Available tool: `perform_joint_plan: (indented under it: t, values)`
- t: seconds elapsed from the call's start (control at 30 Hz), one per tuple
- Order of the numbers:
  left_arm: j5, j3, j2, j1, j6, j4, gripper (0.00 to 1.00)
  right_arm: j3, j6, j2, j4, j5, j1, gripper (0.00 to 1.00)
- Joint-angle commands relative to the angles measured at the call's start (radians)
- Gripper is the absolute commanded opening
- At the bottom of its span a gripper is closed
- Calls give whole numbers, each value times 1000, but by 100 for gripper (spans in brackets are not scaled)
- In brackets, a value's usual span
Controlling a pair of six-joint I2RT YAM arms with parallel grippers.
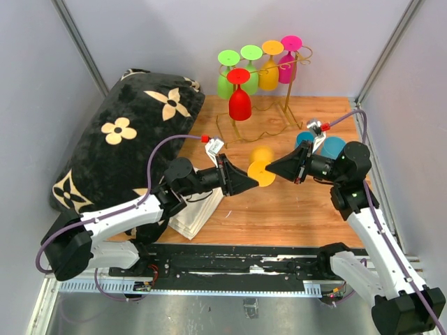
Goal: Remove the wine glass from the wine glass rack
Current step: Place the wine glass at the center of the board.
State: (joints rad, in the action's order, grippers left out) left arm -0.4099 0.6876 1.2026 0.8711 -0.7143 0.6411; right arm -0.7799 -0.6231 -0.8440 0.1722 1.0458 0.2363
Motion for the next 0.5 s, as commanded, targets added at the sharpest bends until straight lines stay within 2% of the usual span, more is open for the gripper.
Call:
perform_joint_plan:
  t: [0.0, 0.33, 0.43, 0.47]
  values:
    - [-49, 32, 20, 3, -4, 15, 28, 35, -23, 42, 135, -5, 18, 1]
    - [-101, 7, 65, 3, -96, 193, 29, 49, 33, 65, 144, 102, 50, 1]
    - [-99, 0, 79, 3, -102, 195, 19, 37, 81, 77, 77, 97, 53, 1]
    - [-101, -2, 80, 3, -97, 194, 10, 33, 101, 83, 55, 91, 52, 1]
